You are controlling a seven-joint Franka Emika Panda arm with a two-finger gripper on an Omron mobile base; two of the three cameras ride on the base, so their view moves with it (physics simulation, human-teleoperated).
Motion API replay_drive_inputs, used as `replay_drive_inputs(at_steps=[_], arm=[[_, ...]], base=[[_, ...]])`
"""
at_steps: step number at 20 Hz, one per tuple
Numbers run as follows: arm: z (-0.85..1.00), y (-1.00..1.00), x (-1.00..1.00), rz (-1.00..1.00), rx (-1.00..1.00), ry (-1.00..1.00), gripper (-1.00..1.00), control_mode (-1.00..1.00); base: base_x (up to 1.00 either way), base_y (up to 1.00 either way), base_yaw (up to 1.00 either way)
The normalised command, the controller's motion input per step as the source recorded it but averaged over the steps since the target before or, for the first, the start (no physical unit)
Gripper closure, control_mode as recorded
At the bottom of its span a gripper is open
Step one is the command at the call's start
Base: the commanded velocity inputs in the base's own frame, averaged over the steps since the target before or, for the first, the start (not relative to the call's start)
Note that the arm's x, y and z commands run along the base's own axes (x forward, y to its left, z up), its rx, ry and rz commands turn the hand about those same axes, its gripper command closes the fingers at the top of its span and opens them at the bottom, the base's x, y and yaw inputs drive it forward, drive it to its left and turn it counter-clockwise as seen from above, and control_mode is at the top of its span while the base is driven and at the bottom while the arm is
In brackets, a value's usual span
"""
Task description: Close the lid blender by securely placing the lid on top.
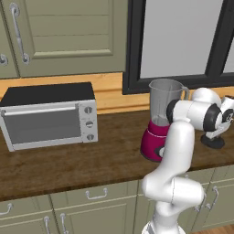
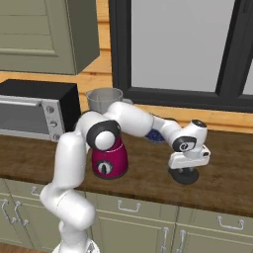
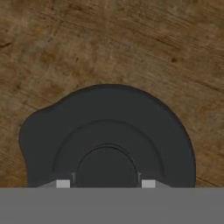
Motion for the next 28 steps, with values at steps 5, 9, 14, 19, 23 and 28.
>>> replay_drive_inputs(at_steps=[5,9,14,19,23,28], arm=[[0.69,0.00,-0.10,-0.01,0.01,-0.10,1.00,-1.00],[1.00,0.00,-0.14,-0.05,0.01,-0.19,1.00,-1.00],[1.00,0.00,-0.13,-0.12,0.00,-0.18,1.00,-1.00],[1.00,0.22,-0.03,-0.11,0.00,-0.21,1.00,-1.00],[1.00,0.28,-0.01,-0.13,0.00,-0.23,1.00,-1.00],[1.00,0.54,0.00,-0.15,-0.04,-0.21,1.00,-1.00]], base=[[0.00,0.00,0.00],[0.00,0.00,0.00],[0.00,0.00,0.00],[0.00,0.00,0.00],[0.00,0.00,0.00],[0.00,0.00,0.00]])
